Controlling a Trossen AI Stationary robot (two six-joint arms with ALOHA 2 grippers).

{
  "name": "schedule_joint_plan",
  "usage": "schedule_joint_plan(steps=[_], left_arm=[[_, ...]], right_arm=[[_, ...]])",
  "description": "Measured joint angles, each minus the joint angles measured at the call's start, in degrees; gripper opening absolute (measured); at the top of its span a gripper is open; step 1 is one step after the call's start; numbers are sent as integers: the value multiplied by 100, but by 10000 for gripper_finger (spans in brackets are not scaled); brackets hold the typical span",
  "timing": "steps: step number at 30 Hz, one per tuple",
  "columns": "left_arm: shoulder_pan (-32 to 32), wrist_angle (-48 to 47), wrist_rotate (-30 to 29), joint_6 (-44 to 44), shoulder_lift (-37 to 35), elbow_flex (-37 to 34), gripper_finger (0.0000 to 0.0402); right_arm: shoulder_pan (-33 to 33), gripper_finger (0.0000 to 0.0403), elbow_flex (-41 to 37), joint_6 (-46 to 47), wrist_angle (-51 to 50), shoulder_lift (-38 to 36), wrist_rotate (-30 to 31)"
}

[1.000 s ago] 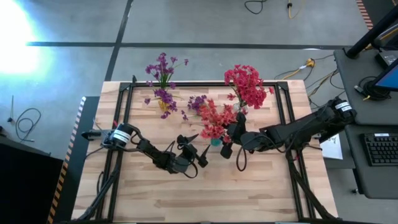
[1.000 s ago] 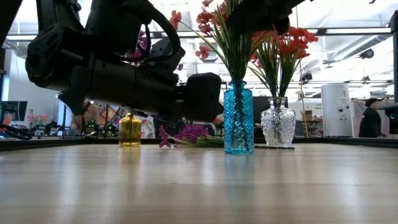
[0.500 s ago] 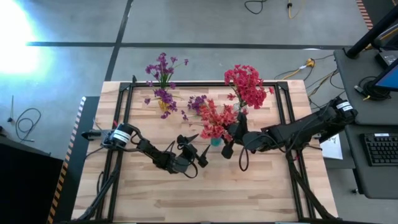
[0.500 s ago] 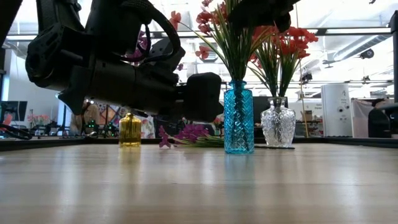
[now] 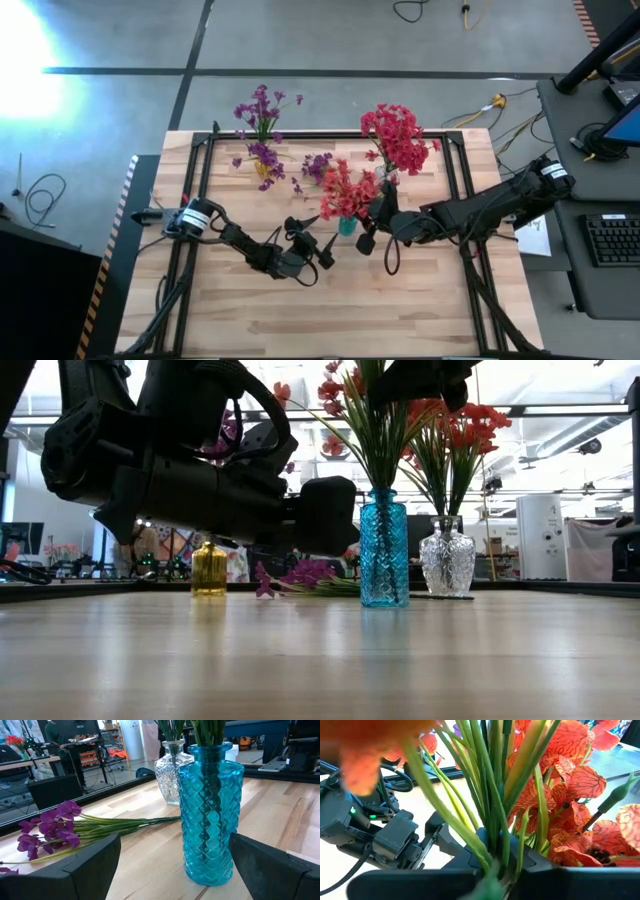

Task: Sort flowers into vase by color
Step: Put the orange flowers into the blue vase

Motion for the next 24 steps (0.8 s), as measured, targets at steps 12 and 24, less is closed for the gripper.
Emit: schedule_joint_plan(steps=[12, 24], left_arm=[[0, 0, 0, 0, 0, 0, 355], [2, 0, 0, 0, 0, 0, 355]], right_arm=[[-2, 28, 7, 236, -347, 0, -2], [-2, 28, 7, 283, -470, 83, -7]])
